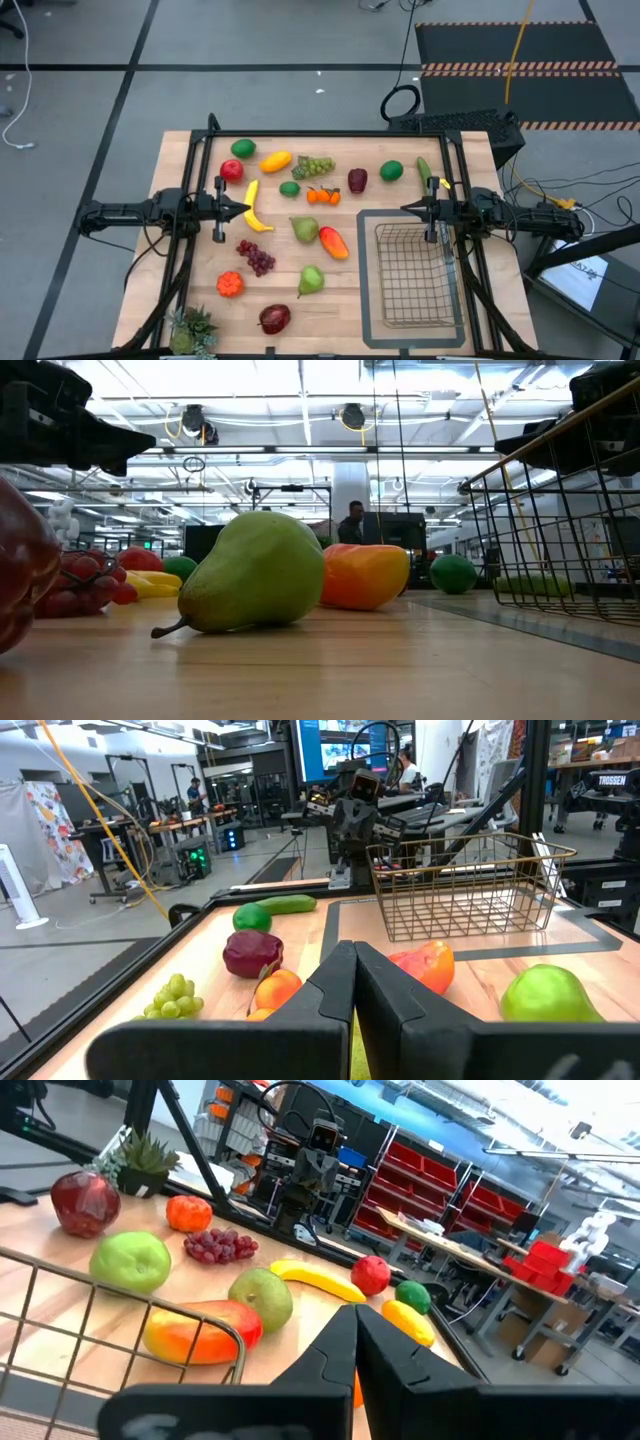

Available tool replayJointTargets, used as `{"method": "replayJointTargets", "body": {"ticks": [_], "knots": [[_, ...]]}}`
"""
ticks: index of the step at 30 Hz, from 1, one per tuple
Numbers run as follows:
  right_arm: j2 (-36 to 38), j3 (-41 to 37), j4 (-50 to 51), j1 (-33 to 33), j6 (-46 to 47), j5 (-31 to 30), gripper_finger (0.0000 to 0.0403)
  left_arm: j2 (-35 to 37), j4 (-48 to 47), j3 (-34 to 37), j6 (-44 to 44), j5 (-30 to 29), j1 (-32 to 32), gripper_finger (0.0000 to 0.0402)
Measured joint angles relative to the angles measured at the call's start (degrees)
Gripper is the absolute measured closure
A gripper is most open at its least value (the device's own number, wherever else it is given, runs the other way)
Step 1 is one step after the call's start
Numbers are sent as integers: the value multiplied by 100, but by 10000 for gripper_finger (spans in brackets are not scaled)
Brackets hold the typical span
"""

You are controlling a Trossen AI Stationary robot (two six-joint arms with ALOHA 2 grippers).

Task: Build produce basket
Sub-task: Put the red apple into the wire basket

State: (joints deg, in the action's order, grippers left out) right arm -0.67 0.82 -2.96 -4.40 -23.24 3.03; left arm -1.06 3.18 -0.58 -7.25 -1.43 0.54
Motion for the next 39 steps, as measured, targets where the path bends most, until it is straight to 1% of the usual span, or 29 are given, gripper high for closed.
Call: {"method": "replayJointTargets", "body": {"ticks": [5,7,12,16,39], "knots": [[2,0,0,0,138,2,403,-2,1,0,0,0,0,392],[1,0,1,0,514,2,403,-2,2,0,0,0,1,392],[1,0,0,0,1874,3,403,0,0,-1,0,0,1,392],[0,0,0,0,2499,4,403,0,0,-1,0,0,2,392],[2,0,0,0,2557,2,403,0,2,-2,0,0,7,392]]}}
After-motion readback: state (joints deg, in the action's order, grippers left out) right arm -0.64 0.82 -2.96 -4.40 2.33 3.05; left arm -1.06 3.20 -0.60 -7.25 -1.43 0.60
